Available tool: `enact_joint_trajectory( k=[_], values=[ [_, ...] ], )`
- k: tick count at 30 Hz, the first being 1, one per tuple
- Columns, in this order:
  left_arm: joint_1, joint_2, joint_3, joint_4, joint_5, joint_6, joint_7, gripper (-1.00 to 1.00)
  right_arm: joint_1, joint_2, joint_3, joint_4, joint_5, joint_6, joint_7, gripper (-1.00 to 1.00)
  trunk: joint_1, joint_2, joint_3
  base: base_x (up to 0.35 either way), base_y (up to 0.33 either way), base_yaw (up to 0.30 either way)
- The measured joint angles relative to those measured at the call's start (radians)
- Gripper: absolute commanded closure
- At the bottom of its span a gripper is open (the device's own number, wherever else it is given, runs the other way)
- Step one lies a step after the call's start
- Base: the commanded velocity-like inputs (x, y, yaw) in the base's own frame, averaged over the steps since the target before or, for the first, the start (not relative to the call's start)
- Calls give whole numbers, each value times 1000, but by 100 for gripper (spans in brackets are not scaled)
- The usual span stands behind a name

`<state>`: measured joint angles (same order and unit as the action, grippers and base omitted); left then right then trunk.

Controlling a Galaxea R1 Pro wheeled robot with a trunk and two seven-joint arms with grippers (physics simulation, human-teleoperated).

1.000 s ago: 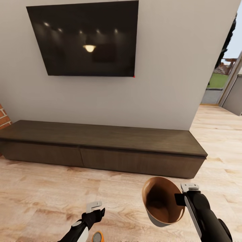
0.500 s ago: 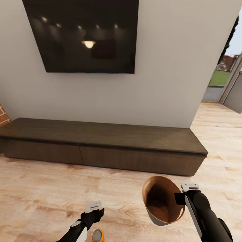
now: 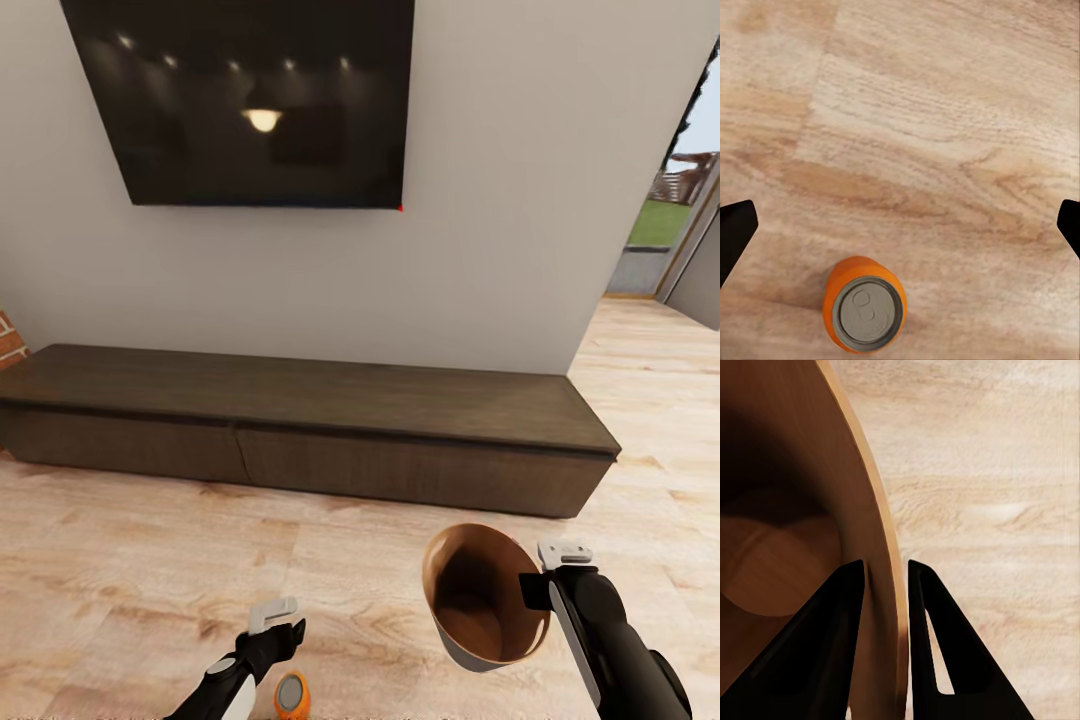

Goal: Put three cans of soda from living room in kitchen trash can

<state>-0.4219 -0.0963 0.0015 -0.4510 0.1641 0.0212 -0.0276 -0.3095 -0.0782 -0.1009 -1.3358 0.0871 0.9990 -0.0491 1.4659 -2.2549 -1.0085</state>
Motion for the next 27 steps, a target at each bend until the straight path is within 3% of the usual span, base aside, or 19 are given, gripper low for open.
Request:
enact_joint_trajectory(
  k=[27],
  values=[
    [0, 1, 0, 2, 0, 0, 0, -100, 0, 0, 1, 0, 1, 0, 0, 100, 0, 0, -43, 0, 0, 0]
  ],
)
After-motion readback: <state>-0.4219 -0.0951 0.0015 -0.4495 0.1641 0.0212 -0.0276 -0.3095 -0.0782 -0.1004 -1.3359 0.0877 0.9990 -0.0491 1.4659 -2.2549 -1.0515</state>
